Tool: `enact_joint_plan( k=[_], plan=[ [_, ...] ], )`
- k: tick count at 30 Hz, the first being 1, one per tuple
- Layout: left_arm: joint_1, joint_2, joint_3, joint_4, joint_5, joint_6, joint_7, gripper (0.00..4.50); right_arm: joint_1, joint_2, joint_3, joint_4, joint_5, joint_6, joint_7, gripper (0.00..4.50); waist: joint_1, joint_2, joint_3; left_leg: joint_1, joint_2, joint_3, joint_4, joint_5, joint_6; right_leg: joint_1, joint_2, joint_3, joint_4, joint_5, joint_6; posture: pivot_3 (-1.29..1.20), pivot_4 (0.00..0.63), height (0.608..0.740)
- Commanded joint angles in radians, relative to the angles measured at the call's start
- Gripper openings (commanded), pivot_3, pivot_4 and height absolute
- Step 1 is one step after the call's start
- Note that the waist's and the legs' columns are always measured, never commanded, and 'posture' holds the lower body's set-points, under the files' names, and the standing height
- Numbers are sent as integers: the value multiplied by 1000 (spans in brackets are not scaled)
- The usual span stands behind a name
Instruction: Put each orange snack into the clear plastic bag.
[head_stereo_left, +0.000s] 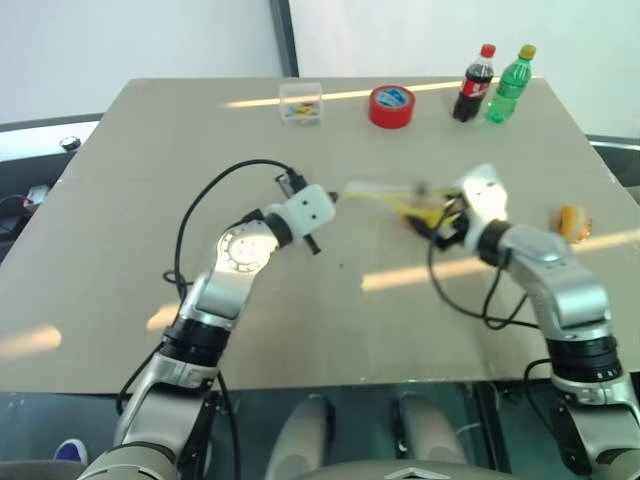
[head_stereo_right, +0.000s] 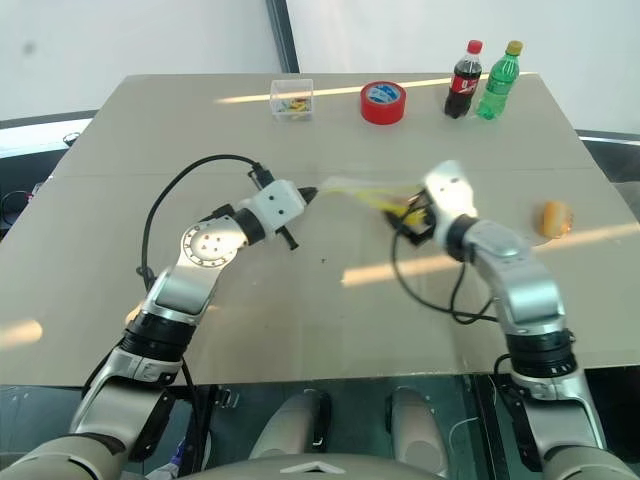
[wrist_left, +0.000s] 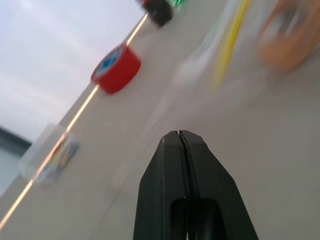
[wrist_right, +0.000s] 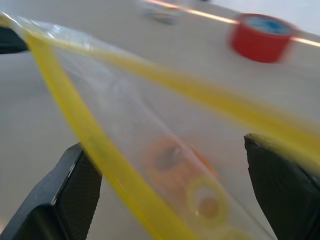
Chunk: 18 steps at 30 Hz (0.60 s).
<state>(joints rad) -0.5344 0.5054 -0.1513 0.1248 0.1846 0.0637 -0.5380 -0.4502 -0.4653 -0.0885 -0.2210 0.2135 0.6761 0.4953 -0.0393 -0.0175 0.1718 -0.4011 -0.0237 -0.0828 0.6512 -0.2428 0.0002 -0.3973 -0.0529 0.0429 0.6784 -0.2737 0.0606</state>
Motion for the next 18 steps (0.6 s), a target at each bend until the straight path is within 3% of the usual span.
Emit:
enact_joint_plan(
  k=[1,11,18],
  plan=[
    [-18,-8,17,-15,-10,-17,10,0,-6,36,8,-55,27,-11,-14,4450,-3,0,0,0,0,0,0,0,0,0,0,0,0,0,0,0,150,740],
    [-10,-26,46,-52,-46,-17,-2,0,-103,141,124,-19,26,-9,-22,4450,0,0,0,0,1,0,0,0,0,0,0,0,0,0,0,0,150,740],
    [14,-13,36,-104,-133,4,-113,0,-103,65,220,29,-90,-67,-15,4450,3,0,0,0,1,0,0,0,0,0,-1,0,0,0,0,0,150,740]
  ],
)
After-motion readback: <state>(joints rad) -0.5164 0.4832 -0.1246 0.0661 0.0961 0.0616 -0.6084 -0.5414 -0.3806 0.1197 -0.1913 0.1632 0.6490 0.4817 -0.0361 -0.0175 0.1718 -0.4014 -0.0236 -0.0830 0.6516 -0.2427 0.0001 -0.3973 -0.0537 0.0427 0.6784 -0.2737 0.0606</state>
